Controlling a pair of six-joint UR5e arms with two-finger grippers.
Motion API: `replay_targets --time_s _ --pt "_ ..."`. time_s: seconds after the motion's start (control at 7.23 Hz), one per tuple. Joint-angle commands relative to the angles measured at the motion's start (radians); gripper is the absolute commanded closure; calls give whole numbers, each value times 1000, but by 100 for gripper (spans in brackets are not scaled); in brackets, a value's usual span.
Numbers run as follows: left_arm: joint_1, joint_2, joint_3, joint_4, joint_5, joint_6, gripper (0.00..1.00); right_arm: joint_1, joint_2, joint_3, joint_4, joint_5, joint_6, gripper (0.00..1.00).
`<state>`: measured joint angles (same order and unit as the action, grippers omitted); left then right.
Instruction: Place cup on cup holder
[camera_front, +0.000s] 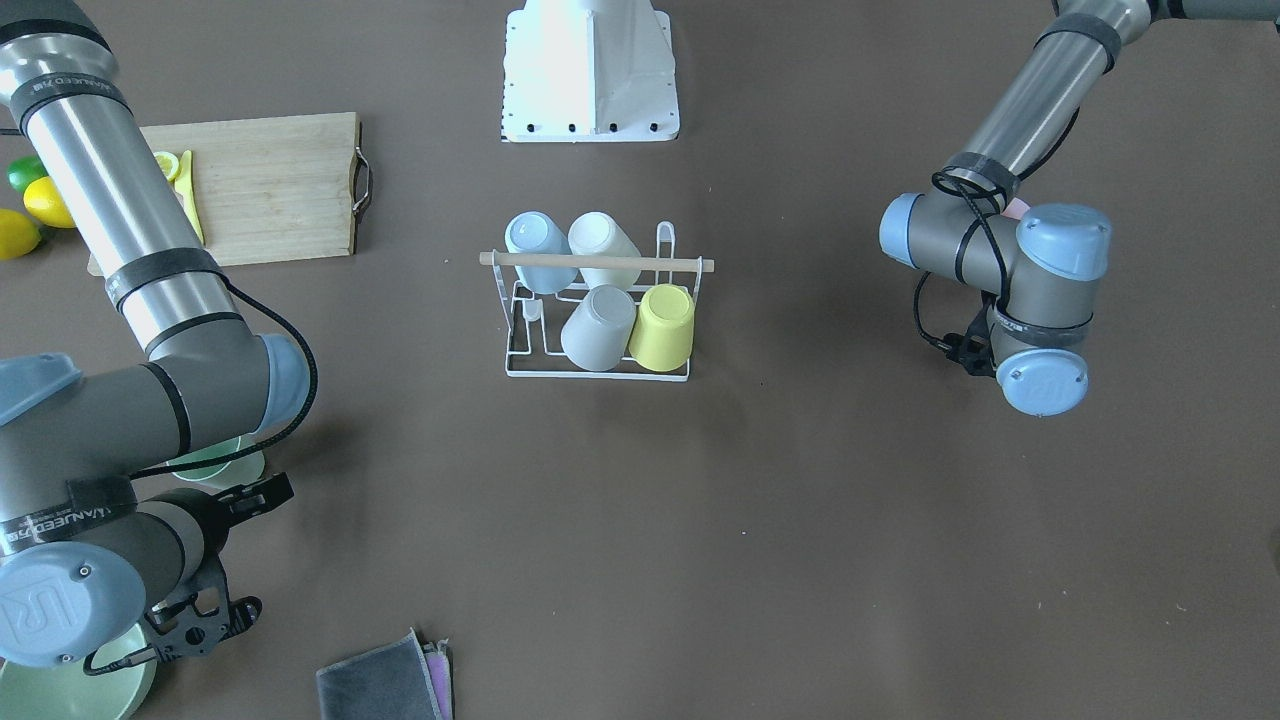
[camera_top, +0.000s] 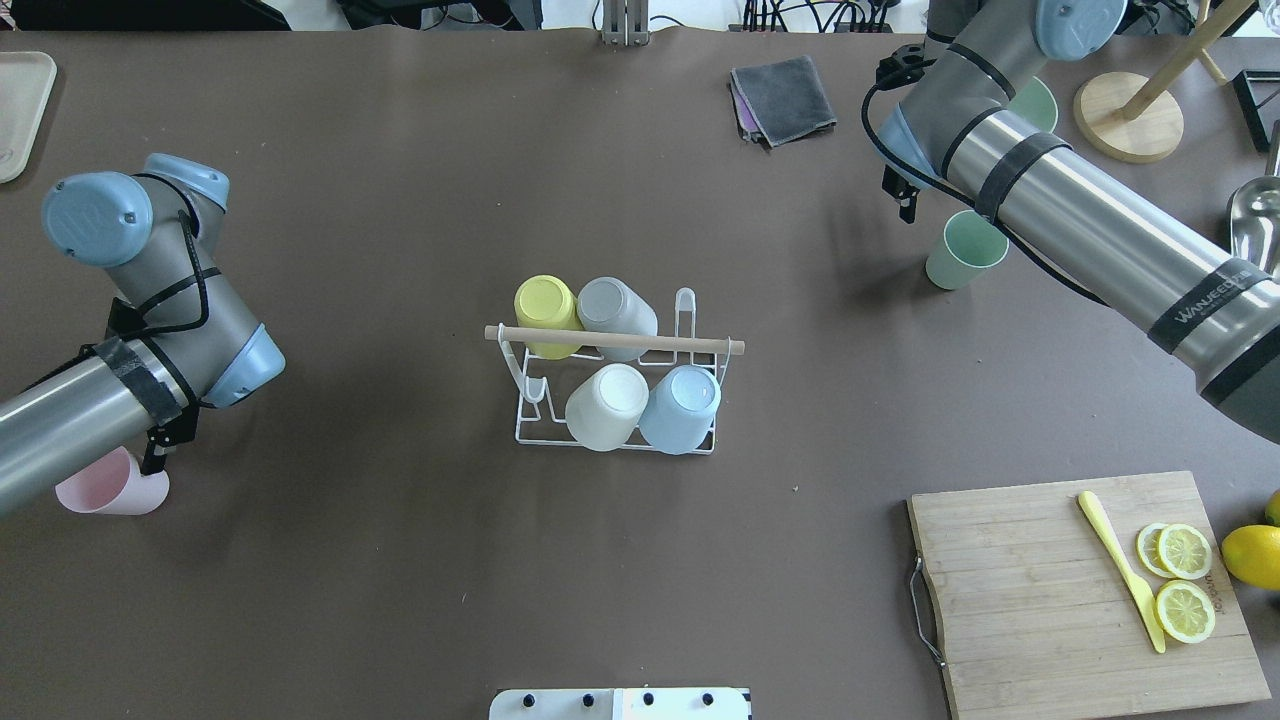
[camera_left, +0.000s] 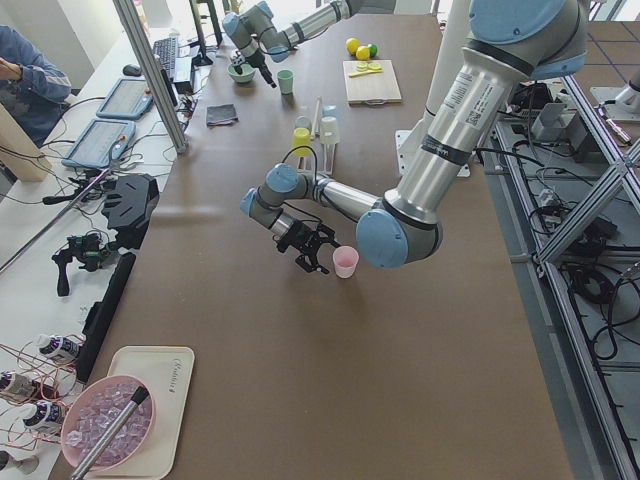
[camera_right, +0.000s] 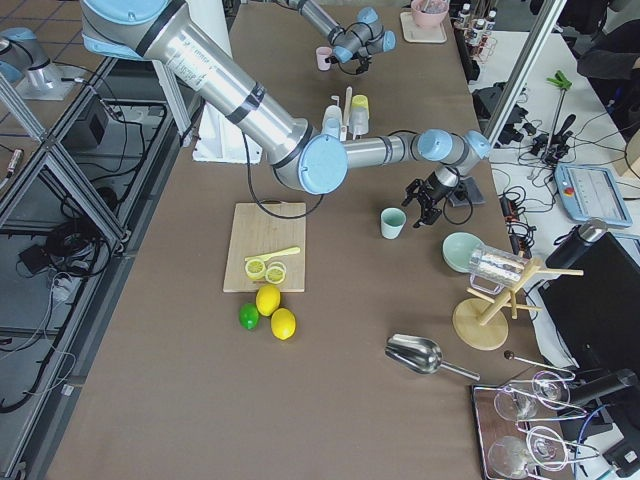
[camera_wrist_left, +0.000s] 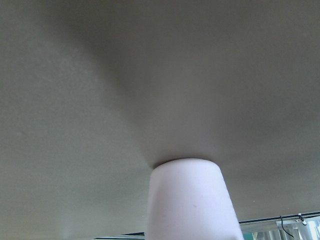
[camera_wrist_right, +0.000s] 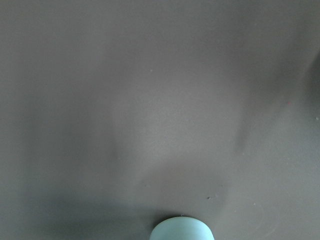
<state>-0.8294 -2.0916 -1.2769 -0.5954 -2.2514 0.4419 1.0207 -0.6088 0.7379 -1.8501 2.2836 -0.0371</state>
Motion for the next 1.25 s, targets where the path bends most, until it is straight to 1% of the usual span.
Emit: replay_targets --time_s 0.0,0.14,0.42,0.69,0.97,1.11 --pt "16 -2 17 8 7 10 3 -2 50 -125 3 -30 -77 0" --pt "19 -1 33 9 16 26 5 -4 88 -197 5 -30 -101 0" --pt "21 -7 39 58 27 44 5 -19 132 -277 6 -27 -98 0" --pt "24 -18 40 92 29 43 7 -31 152 -337 6 -23 -98 0" --pt "44 -18 51 111 33 44 8 -31 150 -345 -6 -18 -106 0" --pt "46 -18 53 111 33 44 14 -36 150 -344 -32 -15 -118 0"
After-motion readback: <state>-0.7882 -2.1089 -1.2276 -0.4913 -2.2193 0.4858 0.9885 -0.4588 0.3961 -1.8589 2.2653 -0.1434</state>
